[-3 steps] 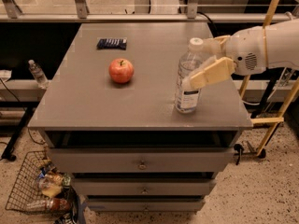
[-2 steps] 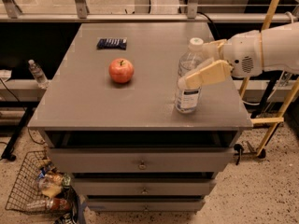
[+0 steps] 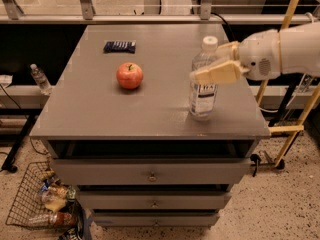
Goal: Knock blue plastic bottle over
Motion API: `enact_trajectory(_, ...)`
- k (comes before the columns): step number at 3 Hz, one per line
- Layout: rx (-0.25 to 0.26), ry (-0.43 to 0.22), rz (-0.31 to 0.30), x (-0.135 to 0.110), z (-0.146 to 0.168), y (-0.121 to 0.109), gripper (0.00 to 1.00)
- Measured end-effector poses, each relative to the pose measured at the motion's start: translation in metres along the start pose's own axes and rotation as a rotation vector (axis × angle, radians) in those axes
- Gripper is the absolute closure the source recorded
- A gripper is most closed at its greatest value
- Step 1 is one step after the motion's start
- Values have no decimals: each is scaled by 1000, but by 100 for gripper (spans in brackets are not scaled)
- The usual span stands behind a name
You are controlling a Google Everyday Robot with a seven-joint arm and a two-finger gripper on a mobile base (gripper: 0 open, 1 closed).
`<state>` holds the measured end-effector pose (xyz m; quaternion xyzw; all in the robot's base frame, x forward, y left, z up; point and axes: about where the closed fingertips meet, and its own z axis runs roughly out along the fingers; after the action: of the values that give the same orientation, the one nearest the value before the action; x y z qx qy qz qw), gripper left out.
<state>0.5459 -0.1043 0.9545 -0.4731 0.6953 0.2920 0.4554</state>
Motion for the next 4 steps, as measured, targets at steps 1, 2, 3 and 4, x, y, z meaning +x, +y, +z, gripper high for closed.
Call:
enact_trajectory(1, 33, 46, -95, -17, -9, -9, 93)
enact_trajectory(2, 46, 171, -243, -39, -10, -10, 100)
enact_trajectory(3, 9, 357, -414, -42, 18, -2, 100)
enact_trajectory(4, -58, 542, -546, -23, 43, 4, 100)
